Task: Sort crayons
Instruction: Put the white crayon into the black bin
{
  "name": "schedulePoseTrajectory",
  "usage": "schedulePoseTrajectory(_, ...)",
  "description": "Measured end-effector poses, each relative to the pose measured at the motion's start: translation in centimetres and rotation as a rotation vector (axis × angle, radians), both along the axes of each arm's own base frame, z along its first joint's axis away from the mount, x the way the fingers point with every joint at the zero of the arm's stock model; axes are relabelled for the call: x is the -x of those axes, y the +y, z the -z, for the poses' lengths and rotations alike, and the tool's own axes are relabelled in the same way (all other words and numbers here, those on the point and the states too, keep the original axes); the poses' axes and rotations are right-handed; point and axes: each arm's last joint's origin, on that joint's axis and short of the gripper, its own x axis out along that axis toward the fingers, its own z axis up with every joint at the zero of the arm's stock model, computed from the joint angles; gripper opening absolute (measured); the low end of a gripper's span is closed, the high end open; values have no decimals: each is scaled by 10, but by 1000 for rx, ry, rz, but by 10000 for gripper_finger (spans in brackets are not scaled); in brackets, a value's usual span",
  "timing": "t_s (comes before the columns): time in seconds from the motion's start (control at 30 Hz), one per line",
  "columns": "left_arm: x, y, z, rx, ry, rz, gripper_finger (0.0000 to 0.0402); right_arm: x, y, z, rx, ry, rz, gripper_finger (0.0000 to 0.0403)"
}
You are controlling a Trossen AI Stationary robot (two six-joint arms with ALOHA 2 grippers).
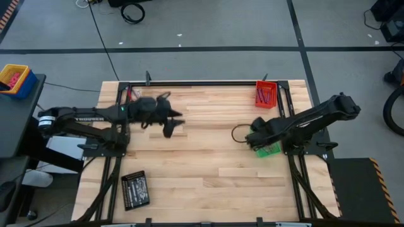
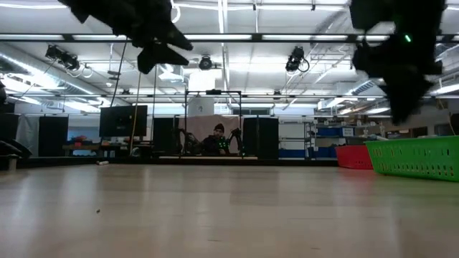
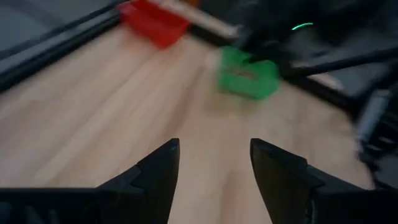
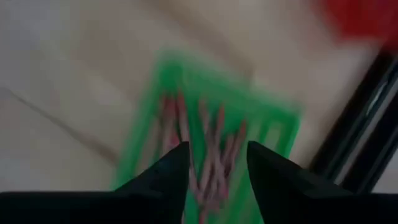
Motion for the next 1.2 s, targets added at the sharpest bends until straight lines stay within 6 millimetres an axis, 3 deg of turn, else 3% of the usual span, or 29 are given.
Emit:
schedulePoseTrajectory(0.13, 5, 33, -41, 77, 102, -172, 210, -15, -4, -52, 224, -235, -84, 182)
schedulePoseTrajectory(0.23, 10, 62, -57, 127, 284, -293, 209, -29, -5, -82, 412, -414, -156, 186)
schedulePoseTrajectory(0.33, 14, 94, -61, 139, 507, -332, 206, -43, -5, -100, 564, -526, -248, 187)
schedulePoseTrajectory(0.53, 13, 151, -34, 78, 973, -220, 196, -68, -1, -111, 719, -633, -383, 186)
schedulePoseTrajectory(0.7, 7, 185, -3, -124, 1347, -6, 186, -75, -2, -105, 759, -593, -433, 187)
schedulePoseTrajectory(0.93, -2, 208, 45, -331, 1769, 305, 181, -69, -10, -86, 787, -462, -421, 186)
schedulePoseTrajectory(1.2, 2, 220, 79, -255, 1924, 524, 181, -68, -22, -81, 791, -425, -379, 185)
